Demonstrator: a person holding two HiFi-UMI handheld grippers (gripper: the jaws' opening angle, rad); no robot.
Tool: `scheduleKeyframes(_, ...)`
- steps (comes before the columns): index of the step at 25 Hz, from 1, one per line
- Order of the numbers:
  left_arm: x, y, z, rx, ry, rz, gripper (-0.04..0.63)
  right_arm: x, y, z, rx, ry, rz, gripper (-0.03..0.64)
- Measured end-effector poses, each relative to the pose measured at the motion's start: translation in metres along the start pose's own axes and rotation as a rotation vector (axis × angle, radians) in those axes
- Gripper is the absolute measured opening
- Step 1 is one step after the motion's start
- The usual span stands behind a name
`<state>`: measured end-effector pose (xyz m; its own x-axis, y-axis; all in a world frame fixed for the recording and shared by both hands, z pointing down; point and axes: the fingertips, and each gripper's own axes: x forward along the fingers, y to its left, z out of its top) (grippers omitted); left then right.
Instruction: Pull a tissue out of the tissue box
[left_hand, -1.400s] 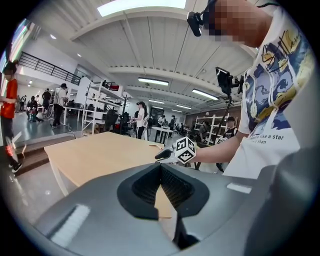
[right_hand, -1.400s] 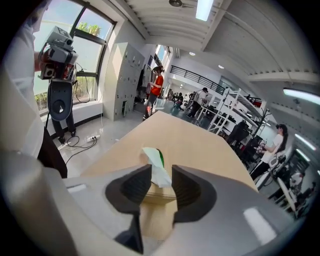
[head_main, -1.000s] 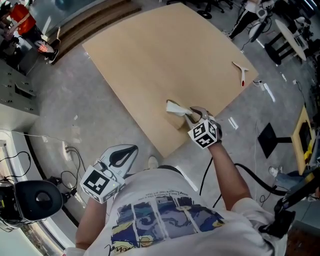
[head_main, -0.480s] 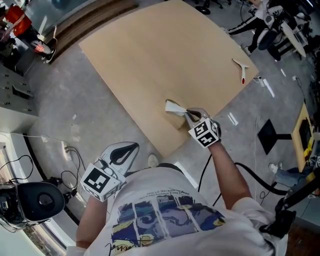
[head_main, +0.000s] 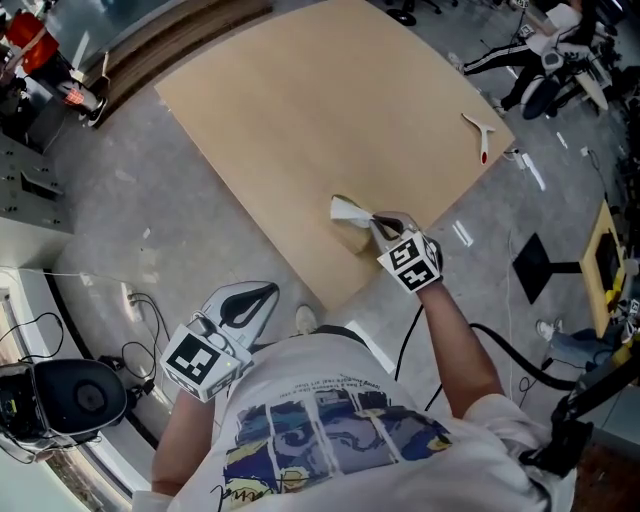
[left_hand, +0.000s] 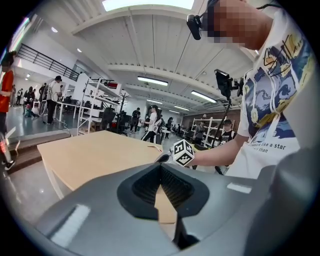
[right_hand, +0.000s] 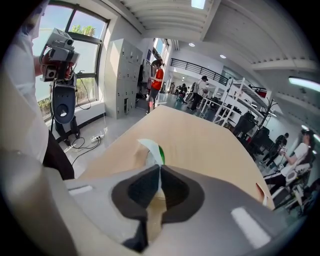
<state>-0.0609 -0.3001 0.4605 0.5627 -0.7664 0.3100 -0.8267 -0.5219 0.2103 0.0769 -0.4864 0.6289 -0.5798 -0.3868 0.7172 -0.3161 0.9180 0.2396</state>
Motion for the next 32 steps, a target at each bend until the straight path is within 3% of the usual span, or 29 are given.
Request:
scheduleKeyframes(22, -0.068, -0.012, -0.008, 0.032, -0.023, -0.047, 0.003, -0.054, 0.013, 0.05, 0.1, -0.088, -0.148, 0.005)
scheduleKeyframes(32, -0.111, -0.043, -0.026, 0.051, -0.044, -0.087, 0.003, -0.106, 0.061, 0.067, 0.1, -0.138, -0.204, 0.005)
